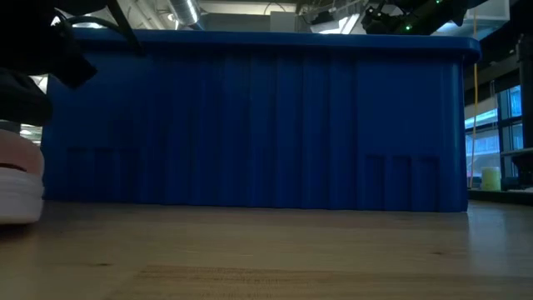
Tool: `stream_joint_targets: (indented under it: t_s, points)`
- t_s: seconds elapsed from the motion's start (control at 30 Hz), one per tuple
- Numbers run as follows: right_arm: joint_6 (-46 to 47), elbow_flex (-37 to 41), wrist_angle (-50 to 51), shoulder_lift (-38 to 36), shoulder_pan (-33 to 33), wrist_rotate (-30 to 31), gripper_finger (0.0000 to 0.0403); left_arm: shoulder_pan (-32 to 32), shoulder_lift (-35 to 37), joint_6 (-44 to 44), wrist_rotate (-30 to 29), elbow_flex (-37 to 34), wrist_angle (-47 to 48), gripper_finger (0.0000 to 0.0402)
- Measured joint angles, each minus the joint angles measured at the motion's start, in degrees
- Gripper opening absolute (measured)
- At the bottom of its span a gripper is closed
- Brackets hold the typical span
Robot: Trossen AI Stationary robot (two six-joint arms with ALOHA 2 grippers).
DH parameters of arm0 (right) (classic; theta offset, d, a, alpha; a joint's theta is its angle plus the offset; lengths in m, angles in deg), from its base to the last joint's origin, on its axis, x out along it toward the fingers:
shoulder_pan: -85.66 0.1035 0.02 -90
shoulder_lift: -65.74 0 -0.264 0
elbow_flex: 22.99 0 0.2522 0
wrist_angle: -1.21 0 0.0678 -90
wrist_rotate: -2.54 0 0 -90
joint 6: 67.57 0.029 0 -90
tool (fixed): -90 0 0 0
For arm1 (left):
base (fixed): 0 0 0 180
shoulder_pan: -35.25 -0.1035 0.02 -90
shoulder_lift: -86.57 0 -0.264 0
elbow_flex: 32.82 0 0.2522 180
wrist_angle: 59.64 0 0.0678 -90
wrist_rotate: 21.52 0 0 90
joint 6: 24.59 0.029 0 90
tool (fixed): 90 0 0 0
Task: Pick and place slides into bin
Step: Put the pink slide into the organizer bin
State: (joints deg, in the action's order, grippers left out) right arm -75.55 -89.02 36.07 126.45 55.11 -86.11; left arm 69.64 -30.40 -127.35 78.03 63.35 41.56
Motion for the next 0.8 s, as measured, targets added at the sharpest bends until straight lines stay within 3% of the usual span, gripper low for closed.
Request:
stream_joint_targets:
  t_s: [0.2, 0.4, 0.63, 0.8]
  points:
    - [0.0, 0.0, 0.0, 0.0, 0.0, 0.0, 0.0251, 0.0, 0.0, 1.1, -0.3, 0.0, 0.0, 0.0013]
    - [0.0, 0.0, 0.0, 0.0, 0.0, 0.0, 0.0251, 0.1, 0.2, 8.8, 8.5, 3.0, 0.6, 0.0007]
    - [0.0, 0.0, -0.2, 0.0, 0.0, 0.0, 0.0251, 1.0, 2.9, 24.8, 13.5, 16.0, 0.1, 0.0004]
    - [0.0, 0.0, -0.3, 0.0, 0.0, 0.0, 0.0251, 0.6, 5.6, 29.8, 11.9, 26.9, 0.4, 0.0005]
